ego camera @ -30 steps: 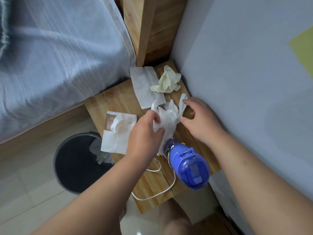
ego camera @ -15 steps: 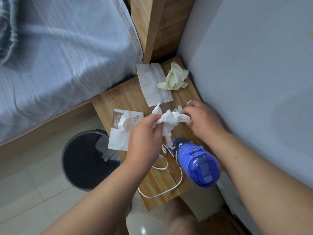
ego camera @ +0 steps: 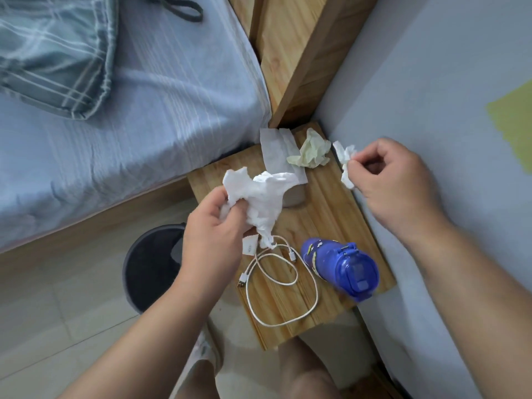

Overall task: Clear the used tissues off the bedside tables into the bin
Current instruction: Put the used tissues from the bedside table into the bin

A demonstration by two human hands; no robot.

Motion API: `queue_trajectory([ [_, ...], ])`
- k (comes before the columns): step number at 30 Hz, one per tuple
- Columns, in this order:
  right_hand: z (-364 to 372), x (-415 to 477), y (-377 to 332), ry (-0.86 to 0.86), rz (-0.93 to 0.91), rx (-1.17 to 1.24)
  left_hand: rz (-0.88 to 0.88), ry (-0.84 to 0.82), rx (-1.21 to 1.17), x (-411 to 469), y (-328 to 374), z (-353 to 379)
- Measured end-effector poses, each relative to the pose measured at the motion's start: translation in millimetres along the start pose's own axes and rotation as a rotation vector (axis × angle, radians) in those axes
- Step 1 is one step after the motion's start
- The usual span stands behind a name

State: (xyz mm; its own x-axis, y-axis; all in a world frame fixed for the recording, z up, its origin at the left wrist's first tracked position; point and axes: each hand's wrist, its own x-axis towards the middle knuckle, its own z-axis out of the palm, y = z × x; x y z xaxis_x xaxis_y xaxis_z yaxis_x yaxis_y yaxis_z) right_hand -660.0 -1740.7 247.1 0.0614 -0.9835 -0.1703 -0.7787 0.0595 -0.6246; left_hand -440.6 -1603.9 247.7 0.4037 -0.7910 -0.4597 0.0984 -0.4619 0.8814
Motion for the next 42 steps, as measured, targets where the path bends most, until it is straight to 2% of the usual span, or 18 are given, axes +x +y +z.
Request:
queue_trajectory([
  [4, -25, -29, -75, 0.093, -0.103, 0.262, -0.01, 0.096, -0.098, -19, 4, -50],
  [8, -6, -79, -136, -0.01, -0.161, 0.385, -0.086, 0.208, -0.127, -39, -14, -107],
  [12, 58, -129, -158, -0.124, -0.146, 0.387, -0.179, 0.286, -0.133, -56, -59, -163],
  [15, 128, -163, -149, -0.229, -0.075, 0.35, -0.261, 0.329, -0.112, -66, -105, -198],
  [20, 240, -209, -107, -0.396, 0.019, 0.233, -0.402, 0.301, -0.06, -68, -191, -235],
  [23, 292, -224, -75, -0.461, 0.094, 0.122, -0.487, 0.285, 0.0, -61, -241, -244],
  [28, 355, -225, -35, -0.527, 0.177, 0.038, -0.516, 0.27, 0.037, -40, -298, -247],
  [34, 386, -219, -9, -0.657, 0.278, -0.002, -0.515, 0.143, 0.063, -28, -326, -240],
  [42, 341, -219, -16, -0.634, 0.295, 0.052, -0.49, 0.067, 0.083, -41, -304, -233],
])
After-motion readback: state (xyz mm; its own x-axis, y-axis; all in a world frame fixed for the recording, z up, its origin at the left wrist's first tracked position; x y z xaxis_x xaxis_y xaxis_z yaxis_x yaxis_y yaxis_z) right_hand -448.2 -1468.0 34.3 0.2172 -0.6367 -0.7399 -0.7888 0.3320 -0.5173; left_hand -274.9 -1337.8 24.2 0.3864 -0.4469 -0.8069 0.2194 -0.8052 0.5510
